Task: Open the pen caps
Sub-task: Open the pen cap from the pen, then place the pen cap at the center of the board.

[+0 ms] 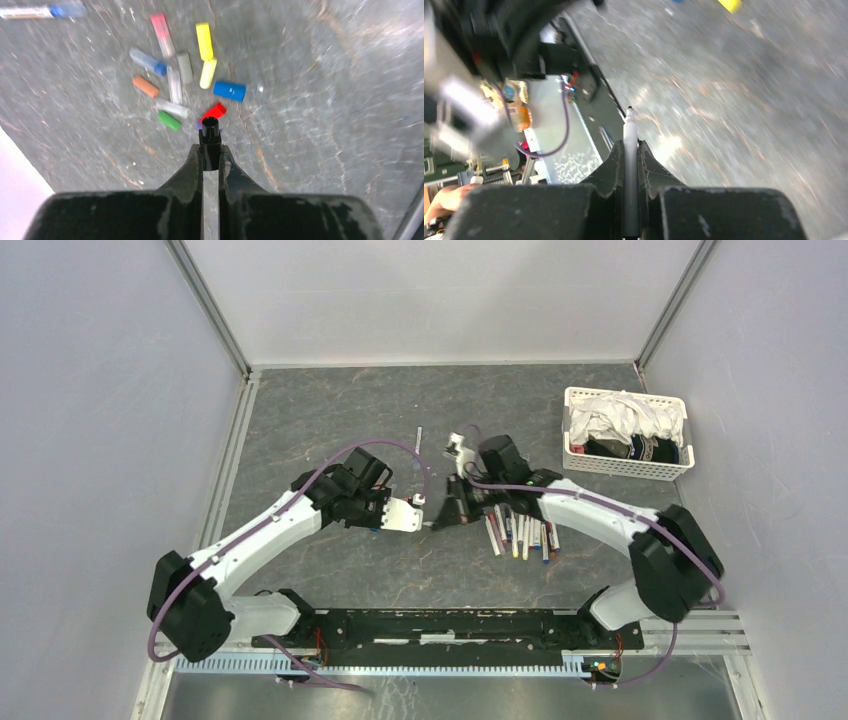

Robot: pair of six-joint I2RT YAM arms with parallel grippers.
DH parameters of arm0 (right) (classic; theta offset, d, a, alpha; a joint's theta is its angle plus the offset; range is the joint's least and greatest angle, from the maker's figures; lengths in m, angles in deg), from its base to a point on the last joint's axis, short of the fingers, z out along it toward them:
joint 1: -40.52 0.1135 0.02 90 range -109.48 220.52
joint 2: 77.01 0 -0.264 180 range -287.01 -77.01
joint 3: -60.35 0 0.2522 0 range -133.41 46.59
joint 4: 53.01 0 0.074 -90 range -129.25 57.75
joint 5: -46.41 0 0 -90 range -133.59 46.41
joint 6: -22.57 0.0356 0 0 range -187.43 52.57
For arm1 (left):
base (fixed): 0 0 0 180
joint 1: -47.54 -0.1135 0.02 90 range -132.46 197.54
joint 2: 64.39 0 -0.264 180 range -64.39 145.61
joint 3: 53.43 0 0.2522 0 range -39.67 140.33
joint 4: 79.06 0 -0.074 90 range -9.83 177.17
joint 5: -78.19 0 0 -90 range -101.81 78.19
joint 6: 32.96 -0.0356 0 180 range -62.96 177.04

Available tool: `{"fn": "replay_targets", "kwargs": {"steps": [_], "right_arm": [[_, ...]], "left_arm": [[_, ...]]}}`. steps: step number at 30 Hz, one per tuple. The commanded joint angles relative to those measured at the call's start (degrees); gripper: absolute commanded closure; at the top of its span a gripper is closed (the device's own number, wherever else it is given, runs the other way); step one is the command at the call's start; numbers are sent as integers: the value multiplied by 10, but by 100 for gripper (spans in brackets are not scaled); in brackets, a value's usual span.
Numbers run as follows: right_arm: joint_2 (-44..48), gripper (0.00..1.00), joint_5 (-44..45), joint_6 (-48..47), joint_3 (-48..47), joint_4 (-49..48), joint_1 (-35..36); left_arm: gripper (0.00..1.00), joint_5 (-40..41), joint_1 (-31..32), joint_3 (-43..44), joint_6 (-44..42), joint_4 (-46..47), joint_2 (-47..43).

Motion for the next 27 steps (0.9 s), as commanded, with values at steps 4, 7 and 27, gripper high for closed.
{"fn": "replay_targets", "kwargs": {"steps": [4, 7, 27], "right_arm": [[125, 100, 66, -106, 125, 152, -89], [166, 100, 146, -118, 138, 163, -112], [158, 96, 552, -55, 201, 26, -79]], "left_arm": [[98, 98, -50, -10, -47, 59, 54], [98, 59, -51, 2, -7, 75, 76], [68, 58, -50, 39, 168, 165, 248]]}}
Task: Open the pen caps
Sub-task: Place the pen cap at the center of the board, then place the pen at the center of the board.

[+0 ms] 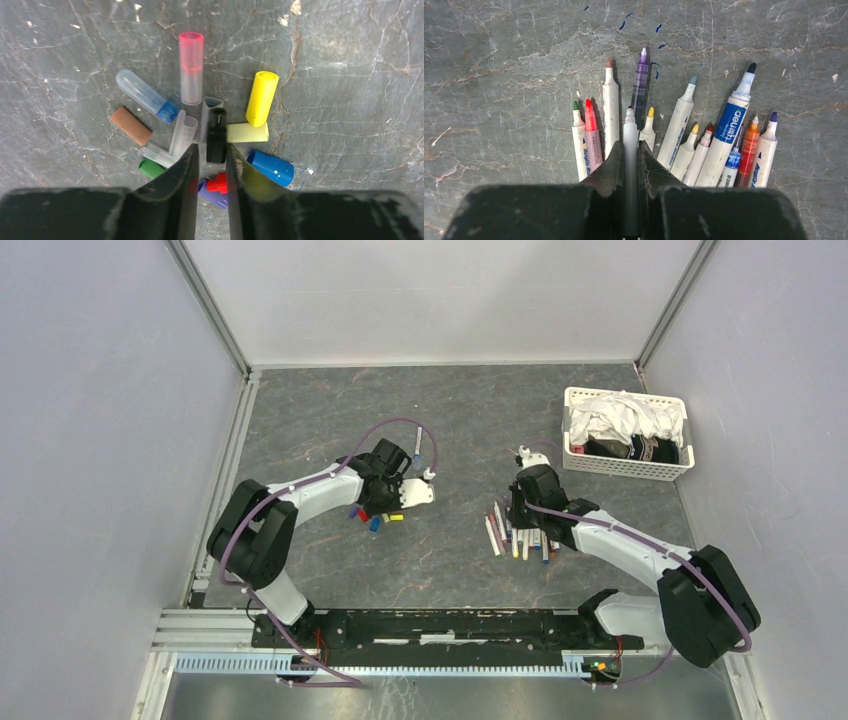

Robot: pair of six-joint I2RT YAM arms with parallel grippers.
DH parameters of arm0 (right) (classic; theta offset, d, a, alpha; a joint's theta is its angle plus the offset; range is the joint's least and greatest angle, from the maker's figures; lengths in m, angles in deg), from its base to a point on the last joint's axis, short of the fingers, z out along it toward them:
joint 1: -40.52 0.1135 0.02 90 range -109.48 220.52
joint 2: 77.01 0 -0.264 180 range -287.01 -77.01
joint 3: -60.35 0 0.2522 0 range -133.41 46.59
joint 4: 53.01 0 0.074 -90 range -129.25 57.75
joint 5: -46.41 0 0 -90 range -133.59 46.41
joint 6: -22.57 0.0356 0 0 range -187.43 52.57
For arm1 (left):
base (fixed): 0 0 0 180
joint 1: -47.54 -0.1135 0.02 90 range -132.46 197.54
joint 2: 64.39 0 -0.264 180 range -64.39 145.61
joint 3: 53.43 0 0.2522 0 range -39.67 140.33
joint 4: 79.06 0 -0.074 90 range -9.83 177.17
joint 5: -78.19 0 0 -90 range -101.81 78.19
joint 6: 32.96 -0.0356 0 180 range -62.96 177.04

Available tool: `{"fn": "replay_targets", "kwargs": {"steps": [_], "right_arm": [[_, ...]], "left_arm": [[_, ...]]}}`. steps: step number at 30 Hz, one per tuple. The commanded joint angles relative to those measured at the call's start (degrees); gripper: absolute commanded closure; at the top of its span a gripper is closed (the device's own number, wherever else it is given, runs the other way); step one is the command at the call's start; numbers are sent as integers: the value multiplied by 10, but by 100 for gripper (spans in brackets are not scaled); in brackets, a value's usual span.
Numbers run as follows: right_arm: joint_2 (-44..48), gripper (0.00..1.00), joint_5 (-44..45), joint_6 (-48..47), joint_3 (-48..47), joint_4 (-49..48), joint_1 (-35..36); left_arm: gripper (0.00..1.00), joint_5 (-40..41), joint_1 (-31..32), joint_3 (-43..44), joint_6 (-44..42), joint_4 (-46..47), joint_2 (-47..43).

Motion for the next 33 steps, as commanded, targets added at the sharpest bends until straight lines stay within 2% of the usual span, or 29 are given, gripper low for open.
{"fn": "replay_targets", "kwargs": {"steps": [1, 2, 3, 4, 5, 6, 7, 12, 19, 24, 33], "right_arm": [[-15, 93, 65, 14, -7, -35, 22], [-19, 88, 67, 14, -9, -32, 24], [-24, 83, 68, 14, -9, -32, 27], [-26, 77, 70, 14, -9, -30, 28], [-28, 74, 71, 15, -8, -30, 30], [-29, 71, 71, 15, -8, -28, 31], [-30, 69, 72, 15, -8, -23, 32], [-16, 63, 69, 14, -8, 0, 36], [14, 77, 67, 24, 18, -1, 55], [-16, 87, 67, 30, 19, -6, 69], [-18, 90, 62, 49, 3, -4, 88]], "left_arm": [[63, -1, 0, 38, 59, -11, -10], [57, -2, 0, 46, 66, -23, -19], [48, -5, -1, 55, 69, -36, -23], [35, -11, -3, 69, 77, -53, -32], [28, -19, -6, 83, 85, -71, -36], [13, -30, -10, 100, 92, -90, -46], [2, -42, -13, 118, 97, -115, -54], [0, -101, -49, 212, 124, -182, -92], [0, -163, -93, 293, 154, -217, -123], [0, -182, -107, 304, 184, -218, -146], [0, -198, -136, 294, 195, -210, -181]]}}
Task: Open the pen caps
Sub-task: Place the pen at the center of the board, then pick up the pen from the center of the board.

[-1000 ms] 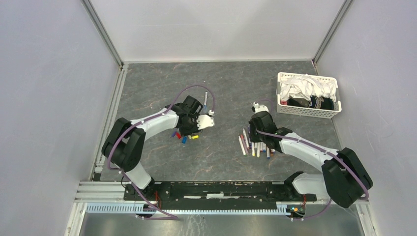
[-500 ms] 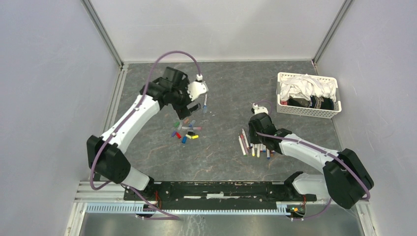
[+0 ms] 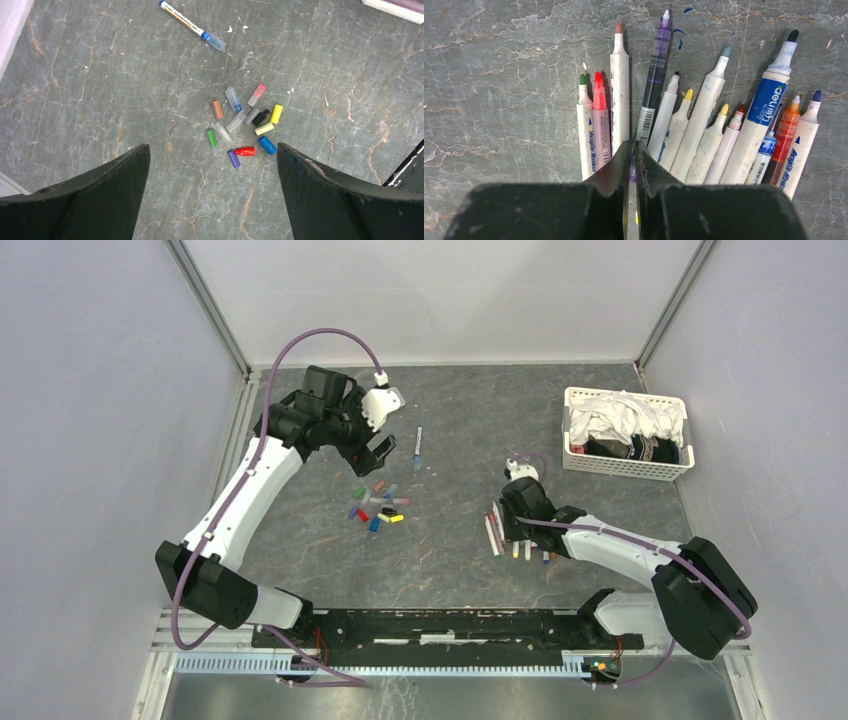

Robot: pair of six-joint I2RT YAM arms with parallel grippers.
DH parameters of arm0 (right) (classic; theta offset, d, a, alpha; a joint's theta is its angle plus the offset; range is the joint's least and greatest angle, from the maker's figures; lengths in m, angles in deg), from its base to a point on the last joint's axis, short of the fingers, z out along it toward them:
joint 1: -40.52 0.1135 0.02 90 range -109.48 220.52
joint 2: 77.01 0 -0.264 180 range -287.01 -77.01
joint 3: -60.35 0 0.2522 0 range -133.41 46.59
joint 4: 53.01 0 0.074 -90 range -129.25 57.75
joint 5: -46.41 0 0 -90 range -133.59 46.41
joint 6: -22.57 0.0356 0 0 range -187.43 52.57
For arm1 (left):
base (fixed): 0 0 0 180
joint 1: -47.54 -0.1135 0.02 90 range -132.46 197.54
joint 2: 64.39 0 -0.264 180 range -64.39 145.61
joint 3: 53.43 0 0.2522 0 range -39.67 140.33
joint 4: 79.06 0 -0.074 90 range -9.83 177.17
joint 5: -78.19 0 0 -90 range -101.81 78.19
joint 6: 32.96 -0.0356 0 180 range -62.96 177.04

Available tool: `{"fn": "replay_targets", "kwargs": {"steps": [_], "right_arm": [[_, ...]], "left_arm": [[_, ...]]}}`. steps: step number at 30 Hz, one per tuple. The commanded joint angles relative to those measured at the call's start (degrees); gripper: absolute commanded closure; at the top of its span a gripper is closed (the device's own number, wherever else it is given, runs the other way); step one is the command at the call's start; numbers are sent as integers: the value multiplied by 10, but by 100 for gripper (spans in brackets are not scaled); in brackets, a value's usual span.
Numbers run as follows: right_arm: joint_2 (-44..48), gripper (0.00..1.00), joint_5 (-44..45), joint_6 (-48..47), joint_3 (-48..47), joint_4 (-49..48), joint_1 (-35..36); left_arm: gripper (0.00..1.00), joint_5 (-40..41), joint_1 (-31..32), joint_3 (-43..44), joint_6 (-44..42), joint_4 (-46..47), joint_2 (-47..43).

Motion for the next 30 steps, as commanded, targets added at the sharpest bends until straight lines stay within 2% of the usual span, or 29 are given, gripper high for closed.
{"fn": "replay_targets", "kwargs": {"steps": [1, 3, 5, 11, 16, 20, 30], "right_arm": [[11, 90, 15, 15, -28, 10, 15], [22, 87, 12, 15, -54, 13, 15], [11, 79, -5, 10, -85, 0, 15], [-162, 48, 8, -14, -289, 18, 37], [-347, 42, 48, -23, -487, 57, 44], [-452, 38, 82, -21, -592, 65, 45], [-610, 40, 134, -40, -771, 90, 46]], "left_arm": [[0, -27, -12, 6, 25, 0, -30], [0, -29, -14, 6, 22, -3, -32], [0, -37, -18, 4, 22, -4, -35], [0, -54, -32, -1, 48, 6, -45], [0, -34, -48, -37, 83, 43, -81], [0, -10, -53, -86, 105, 88, -122], [0, -58, -54, -133, 102, 77, -136]]}}
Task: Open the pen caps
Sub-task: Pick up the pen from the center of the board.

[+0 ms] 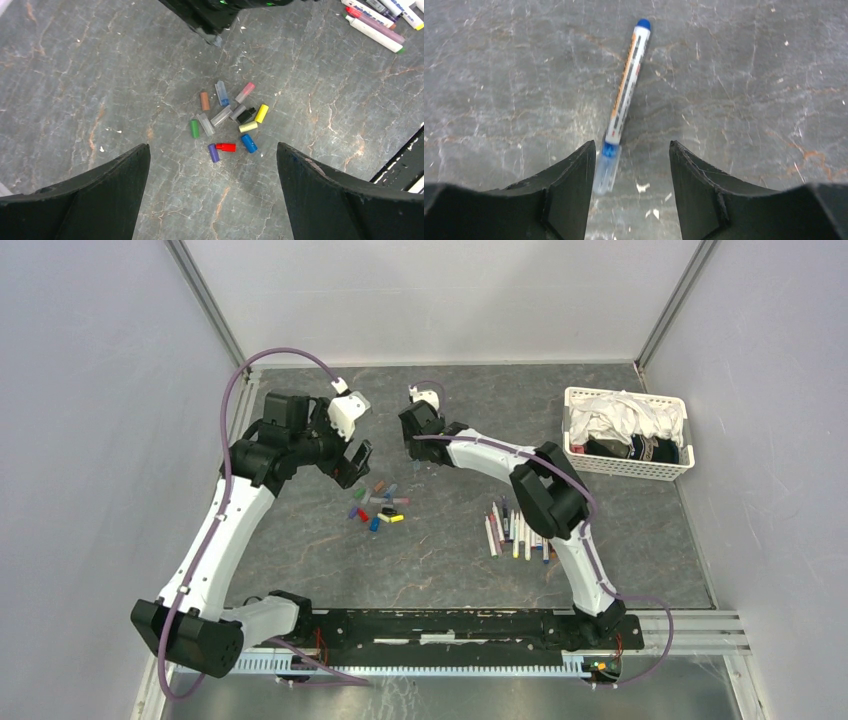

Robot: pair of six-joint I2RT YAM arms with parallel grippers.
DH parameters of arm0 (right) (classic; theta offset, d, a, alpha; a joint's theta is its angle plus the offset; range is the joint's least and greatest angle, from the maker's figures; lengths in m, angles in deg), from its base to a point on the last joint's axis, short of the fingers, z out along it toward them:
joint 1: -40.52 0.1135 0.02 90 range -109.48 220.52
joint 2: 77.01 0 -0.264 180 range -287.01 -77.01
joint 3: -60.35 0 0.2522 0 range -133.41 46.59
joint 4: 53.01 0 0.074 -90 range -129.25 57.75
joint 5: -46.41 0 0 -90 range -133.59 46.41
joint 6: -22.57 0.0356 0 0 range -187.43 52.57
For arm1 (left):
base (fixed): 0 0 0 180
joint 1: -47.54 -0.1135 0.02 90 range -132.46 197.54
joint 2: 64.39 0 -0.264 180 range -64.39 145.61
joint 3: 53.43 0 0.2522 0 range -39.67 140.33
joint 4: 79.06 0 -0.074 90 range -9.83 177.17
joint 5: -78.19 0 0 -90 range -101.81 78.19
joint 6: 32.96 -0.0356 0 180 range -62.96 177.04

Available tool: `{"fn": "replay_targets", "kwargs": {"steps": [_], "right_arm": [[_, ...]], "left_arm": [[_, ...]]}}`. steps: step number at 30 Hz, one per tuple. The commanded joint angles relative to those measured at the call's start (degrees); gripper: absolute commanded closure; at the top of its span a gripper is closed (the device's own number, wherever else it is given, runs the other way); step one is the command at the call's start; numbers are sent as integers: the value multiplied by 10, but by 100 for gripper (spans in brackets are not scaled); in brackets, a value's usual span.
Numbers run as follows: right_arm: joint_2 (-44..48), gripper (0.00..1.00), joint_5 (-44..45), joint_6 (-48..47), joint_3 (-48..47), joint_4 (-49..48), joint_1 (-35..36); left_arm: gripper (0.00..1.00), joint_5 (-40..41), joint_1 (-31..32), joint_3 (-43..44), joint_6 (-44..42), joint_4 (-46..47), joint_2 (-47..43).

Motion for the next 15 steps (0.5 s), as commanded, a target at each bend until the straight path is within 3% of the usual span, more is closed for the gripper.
{"fn": "replay_targets", "kwargs": {"steps": [1, 6, 15], "right_arm": [[-47, 40, 44, -14, -85, 27, 0], [-84, 43, 41, -17, -108, 38, -2], [-45, 78, 62, -27, -19, 44, -11]], "left_arm": [[0, -34, -3, -12, 24, 14, -6], [0, -39, -3, -15, 25, 14, -16], [0, -41, -3, -24, 23, 9, -29]]}}
